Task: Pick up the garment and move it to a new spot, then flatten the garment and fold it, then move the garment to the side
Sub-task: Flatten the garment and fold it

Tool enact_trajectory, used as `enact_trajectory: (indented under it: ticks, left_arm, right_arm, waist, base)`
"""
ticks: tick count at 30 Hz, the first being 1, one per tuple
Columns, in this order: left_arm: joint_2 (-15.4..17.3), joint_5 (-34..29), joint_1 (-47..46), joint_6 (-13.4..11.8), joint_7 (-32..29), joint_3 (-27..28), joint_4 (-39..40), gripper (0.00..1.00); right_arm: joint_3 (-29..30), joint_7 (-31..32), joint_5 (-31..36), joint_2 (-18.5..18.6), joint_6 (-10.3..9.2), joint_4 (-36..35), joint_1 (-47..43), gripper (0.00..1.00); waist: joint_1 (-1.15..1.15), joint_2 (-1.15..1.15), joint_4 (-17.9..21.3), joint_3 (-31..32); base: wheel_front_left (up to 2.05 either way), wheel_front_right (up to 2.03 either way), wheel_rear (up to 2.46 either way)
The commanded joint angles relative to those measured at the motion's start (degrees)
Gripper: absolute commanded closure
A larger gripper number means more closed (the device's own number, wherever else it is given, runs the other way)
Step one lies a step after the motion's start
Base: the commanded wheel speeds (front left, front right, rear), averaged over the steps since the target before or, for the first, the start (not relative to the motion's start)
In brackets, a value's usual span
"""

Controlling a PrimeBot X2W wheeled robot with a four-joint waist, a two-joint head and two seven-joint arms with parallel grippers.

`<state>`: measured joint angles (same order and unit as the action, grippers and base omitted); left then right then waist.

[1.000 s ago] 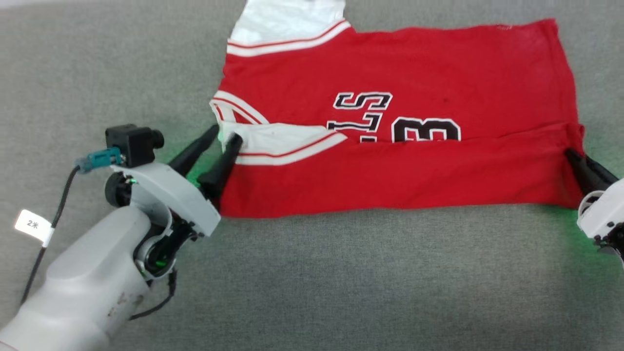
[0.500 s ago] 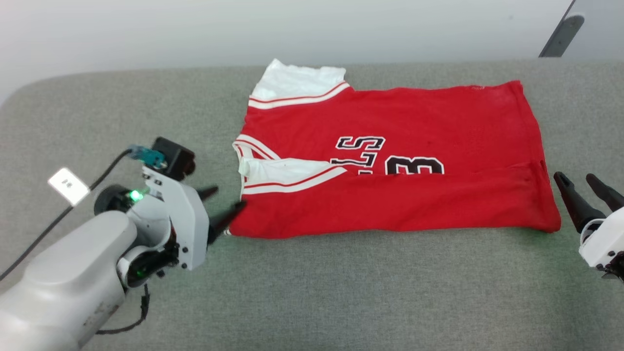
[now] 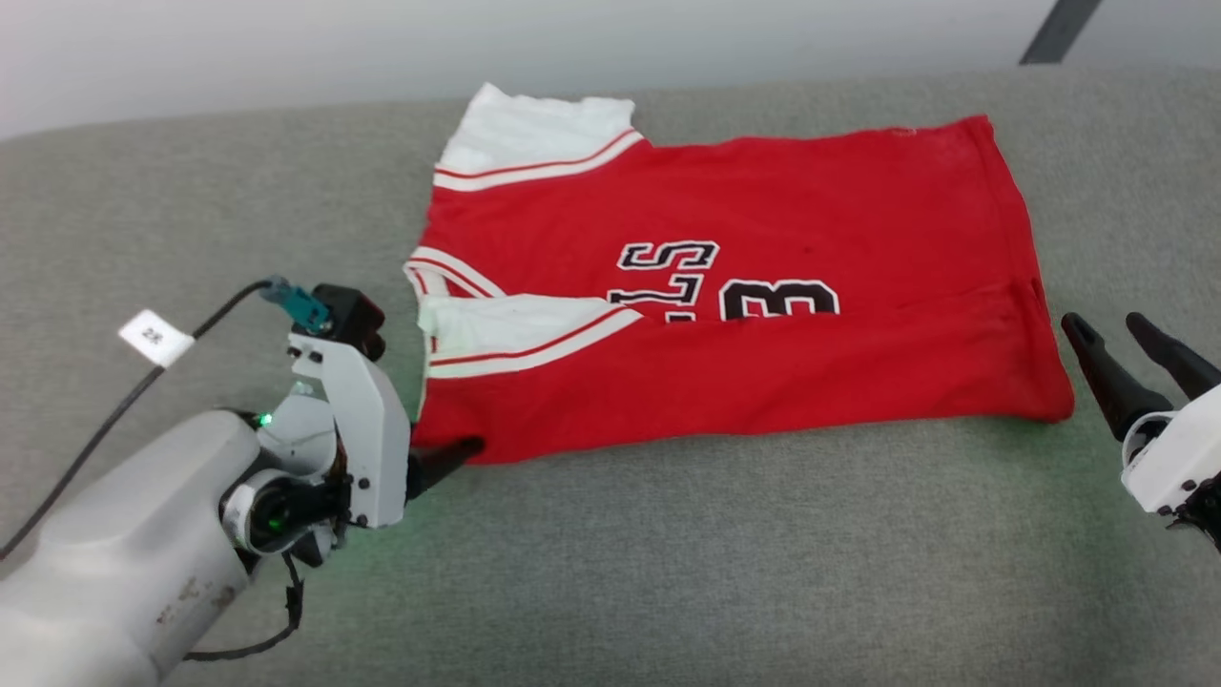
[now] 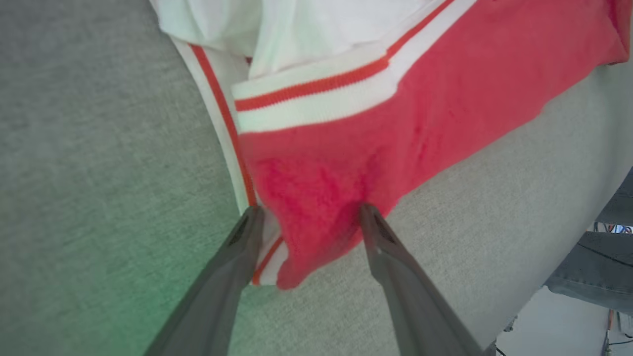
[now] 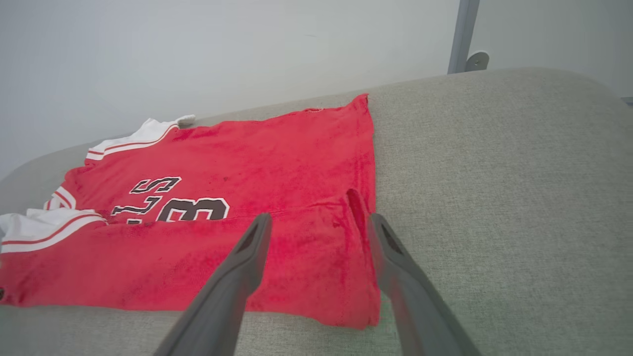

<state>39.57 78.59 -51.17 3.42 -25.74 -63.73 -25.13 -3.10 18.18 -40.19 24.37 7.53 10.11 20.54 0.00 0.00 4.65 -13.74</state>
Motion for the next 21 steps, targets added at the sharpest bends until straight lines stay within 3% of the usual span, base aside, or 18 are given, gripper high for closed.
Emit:
enact_trajectory:
  ticks: [1,2,3,4,5,6,7,15,21]
  left_arm:
    - [-0.3,1.4,0.8,0.7,-0.9,0.3,-1.1,0.0]
    - [-0.9,2.5,1.1,1.0,-1.6,0.4,-1.6,0.0]
    - [-1.3,3.2,1.4,1.2,-2.2,0.4,-2.4,0.16]
    - [-1.7,3.7,1.6,1.6,-2.5,0.4,-3.0,0.5]
    - [-2.0,4.2,1.8,1.8,-2.8,0.3,-3.7,0.6]
    - [-2.3,4.5,2.0,2.1,-2.6,0.4,-4.4,0.86]
    - [-2.6,4.9,2.1,2.3,-2.5,0.6,-5.0,1.0]
    - [-3.3,4.5,1.7,3.7,-2.0,0.3,-5.1,1.0]
    - [-3.7,3.5,0.5,3.9,-1.4,0.0,-4.1,1.0]
  right_arm:
    - [0.4,0.0,0.4,-0.2,-0.09,-0.5,0.5,0.0]
    - [0.5,0.1,0.5,-0.3,-0.09,-0.7,0.6,0.0]
    - [0.6,0.1,0.6,-0.3,-0.09,-0.8,0.8,0.0]
    - [0.8,0.1,0.7,-0.3,-0.09,-0.9,0.8,0.0]
    - [0.9,0.1,0.7,-0.3,-0.09,-0.9,0.9,0.0]
    - [1.1,0.2,0.7,-0.3,-0.09,-1.0,1.0,0.0]
    - [1.3,0.3,0.7,-0.1,-0.09,-1.0,0.9,0.0]
    - [-0.8,3.3,5.8,4.0,-0.09,-0.5,2.1,0.0]
    - [-6.8,12.5,6.2,7.1,-0.09,4.2,5.4,0.0]
  waist:
    - [0.0,0.0,2.1,-2.4]
    - [0.0,0.0,2.3,-2.8]
    - [0.0,0.0,2.5,-3.1]
    - [0.0,0.0,2.7,-3.4]
    - [0.0,0.0,2.8,-3.5]
    - [0.0,0.0,2.8,-3.7]
    - [0.0,0.0,2.9,-3.8]
    - [0.0,0.0,1.7,-4.0]
    - [0.0,0.0,0.2,-5.3]
  base:
    - [0.0,0.0,0.0]
    - [0.0,0.0,0.0]
    - [0.0,0.0,0.0]
    - [0.0,0.0,0.0]
    - [0.0,0.0,0.0]
    - [0.0,0.0,0.0]
    - [0.0,0.0,0.0]
    - [0.0,0.0,0.0]
    - [0.0,0.0,0.0]
